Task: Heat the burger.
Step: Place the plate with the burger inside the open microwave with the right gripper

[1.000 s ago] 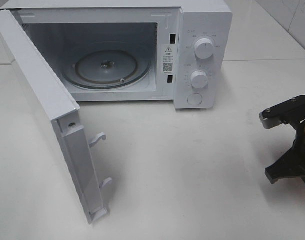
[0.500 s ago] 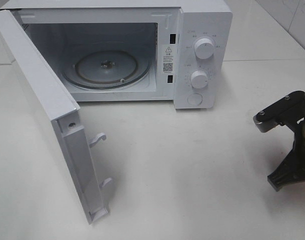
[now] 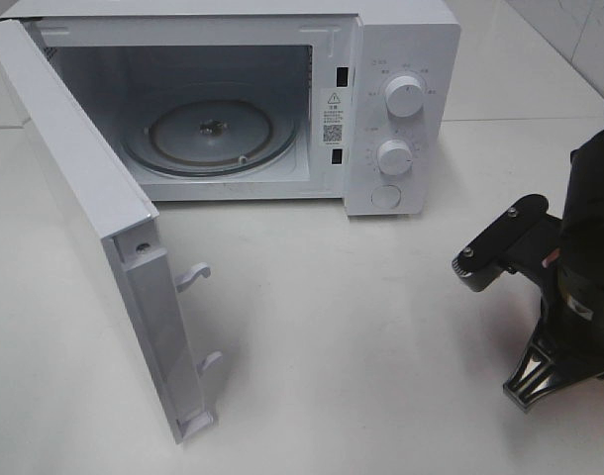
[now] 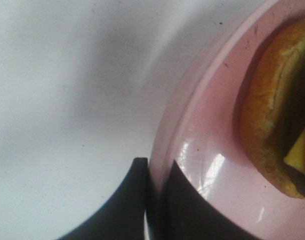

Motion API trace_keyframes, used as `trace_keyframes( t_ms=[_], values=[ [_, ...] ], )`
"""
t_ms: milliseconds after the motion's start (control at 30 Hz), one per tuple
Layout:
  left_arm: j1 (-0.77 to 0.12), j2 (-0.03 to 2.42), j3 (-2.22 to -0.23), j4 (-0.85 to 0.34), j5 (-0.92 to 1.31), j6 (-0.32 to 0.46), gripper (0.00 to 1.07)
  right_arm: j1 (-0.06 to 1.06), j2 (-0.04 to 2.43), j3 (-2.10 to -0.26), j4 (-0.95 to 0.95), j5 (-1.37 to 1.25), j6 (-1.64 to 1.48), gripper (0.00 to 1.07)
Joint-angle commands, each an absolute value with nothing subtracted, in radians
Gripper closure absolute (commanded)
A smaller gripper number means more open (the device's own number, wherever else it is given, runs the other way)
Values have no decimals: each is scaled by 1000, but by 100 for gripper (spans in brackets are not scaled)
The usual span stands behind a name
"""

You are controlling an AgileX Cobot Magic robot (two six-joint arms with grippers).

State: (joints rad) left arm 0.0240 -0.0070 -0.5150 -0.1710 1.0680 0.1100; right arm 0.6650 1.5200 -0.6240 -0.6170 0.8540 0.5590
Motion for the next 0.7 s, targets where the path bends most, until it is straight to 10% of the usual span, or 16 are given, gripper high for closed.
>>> trace_keyframes(
  t_ms=[33, 700],
  values=[
    [26, -14, -515, -180, 1070, 107, 10, 720, 1483, -611, -668, 882, 537, 107],
    [26, -14, -515, -180, 1070, 107, 10, 934, 1142, -491, -665, 891, 344, 107]
  ],
)
